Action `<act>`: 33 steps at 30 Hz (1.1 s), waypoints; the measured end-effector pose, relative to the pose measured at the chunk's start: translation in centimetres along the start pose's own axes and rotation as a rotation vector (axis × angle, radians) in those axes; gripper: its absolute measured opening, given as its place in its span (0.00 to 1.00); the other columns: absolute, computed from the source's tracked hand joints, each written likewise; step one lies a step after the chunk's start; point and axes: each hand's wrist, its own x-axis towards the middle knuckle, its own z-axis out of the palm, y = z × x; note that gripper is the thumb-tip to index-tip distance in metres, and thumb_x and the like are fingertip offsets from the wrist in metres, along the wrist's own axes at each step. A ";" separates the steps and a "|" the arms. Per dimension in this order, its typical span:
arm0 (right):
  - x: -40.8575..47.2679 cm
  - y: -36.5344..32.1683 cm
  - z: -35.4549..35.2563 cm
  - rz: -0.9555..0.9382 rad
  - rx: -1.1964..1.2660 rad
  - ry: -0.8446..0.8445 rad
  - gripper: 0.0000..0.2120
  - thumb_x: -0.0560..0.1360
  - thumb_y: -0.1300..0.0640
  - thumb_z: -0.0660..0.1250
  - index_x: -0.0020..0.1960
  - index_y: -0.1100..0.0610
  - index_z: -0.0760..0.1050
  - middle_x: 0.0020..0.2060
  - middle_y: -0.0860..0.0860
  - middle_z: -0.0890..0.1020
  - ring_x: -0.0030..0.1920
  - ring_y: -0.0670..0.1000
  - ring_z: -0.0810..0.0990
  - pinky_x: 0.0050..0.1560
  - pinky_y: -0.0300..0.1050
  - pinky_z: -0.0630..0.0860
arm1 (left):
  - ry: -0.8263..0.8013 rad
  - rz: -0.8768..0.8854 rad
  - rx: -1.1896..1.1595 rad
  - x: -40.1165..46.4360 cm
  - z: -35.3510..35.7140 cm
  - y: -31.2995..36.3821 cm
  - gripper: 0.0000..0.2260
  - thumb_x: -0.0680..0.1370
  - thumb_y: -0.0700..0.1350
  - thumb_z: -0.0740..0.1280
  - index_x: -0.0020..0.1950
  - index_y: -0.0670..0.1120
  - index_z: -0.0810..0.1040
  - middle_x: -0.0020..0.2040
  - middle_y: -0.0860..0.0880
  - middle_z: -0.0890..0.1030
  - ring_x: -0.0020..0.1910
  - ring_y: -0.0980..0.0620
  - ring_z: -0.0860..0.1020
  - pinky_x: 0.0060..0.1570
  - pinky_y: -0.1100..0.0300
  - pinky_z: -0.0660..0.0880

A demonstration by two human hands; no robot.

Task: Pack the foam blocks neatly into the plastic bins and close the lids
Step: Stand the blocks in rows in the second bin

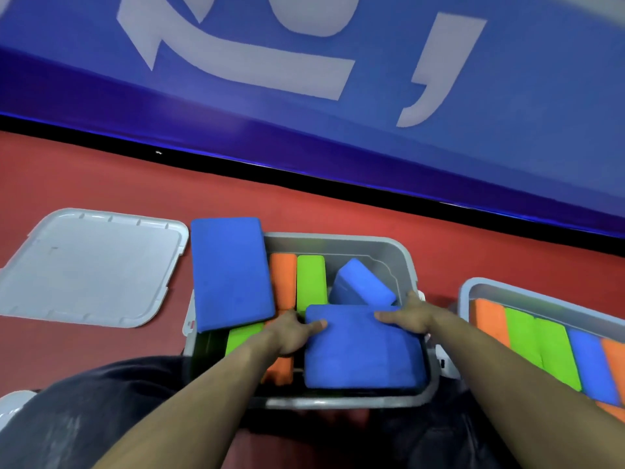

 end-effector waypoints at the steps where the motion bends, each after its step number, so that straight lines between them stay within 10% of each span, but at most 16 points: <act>1: 0.2 0.2 0.4 0.021 0.001 -0.009 0.42 0.74 0.39 0.73 0.78 0.60 0.60 0.71 0.54 0.72 0.57 0.52 0.74 0.55 0.41 0.71 | -0.026 -0.018 -0.061 0.1 0.5 0.0 0.18 0.80 0.51 0.70 0.63 0.39 0.77 0.55 0.48 0.83 0.48 0.52 0.79 0.34 0.67 0.73; 6: 1.9 0.2 0.2 0.079 0.155 0.079 0.49 0.72 0.36 0.73 0.79 0.61 0.54 0.72 0.57 0.70 0.66 0.58 0.75 0.62 0.48 0.74 | 0.009 -0.016 -0.196 1.2 1.3 0.7 0.17 0.78 0.49 0.74 0.61 0.43 0.77 0.58 0.47 0.83 0.52 0.49 0.81 0.53 0.57 0.78; 12: 2.7 -1.9 0.0 0.017 0.355 0.339 0.46 0.74 0.36 0.70 0.78 0.64 0.56 0.74 0.62 0.67 0.71 0.62 0.71 0.69 0.51 0.70 | 0.252 0.029 -0.228 4.3 -2.2 0.9 0.46 0.57 0.75 0.74 0.74 0.62 0.70 0.69 0.48 0.73 0.63 0.47 0.78 0.67 0.45 0.75; 17: 3.4 -3.2 0.3 -0.095 0.507 0.507 0.39 0.74 0.40 0.72 0.74 0.61 0.64 0.70 0.59 0.70 0.70 0.60 0.71 0.71 0.55 0.68 | 0.283 0.172 -0.317 1.7 -2.8 4.0 0.31 0.70 0.64 0.73 0.71 0.65 0.71 0.69 0.49 0.70 0.66 0.51 0.74 0.72 0.47 0.70; 21: 3.4 -3.9 -0.1 -0.167 0.615 0.527 0.35 0.72 0.42 0.74 0.72 0.58 0.69 0.67 0.55 0.76 0.66 0.56 0.76 0.69 0.56 0.71 | 0.323 0.225 -0.341 2.5 -3.0 4.0 0.37 0.70 0.63 0.74 0.77 0.63 0.64 0.70 0.54 0.72 0.67 0.51 0.74 0.70 0.48 0.72; 27: 4.7 -3.5 0.1 -0.219 0.692 0.480 0.35 0.65 0.38 0.70 0.69 0.49 0.71 0.59 0.47 0.82 0.58 0.52 0.82 0.64 0.55 0.76 | 0.234 0.255 -0.423 3.5 -2.8 4.0 0.29 0.82 0.34 0.63 0.79 0.52 0.62 0.63 0.62 0.75 0.46 0.72 0.78 0.39 0.76 0.74; 33: 4.8 -4.6 0.5 -0.219 0.653 0.406 0.34 0.77 0.48 0.71 0.78 0.58 0.63 0.70 0.52 0.75 0.66 0.53 0.77 0.68 0.47 0.71 | 0.268 0.231 -0.429 3.9 -1.8 4.2 0.31 0.81 0.31 0.64 0.82 0.44 0.58 0.79 0.46 0.63 0.74 0.53 0.68 0.58 0.71 0.71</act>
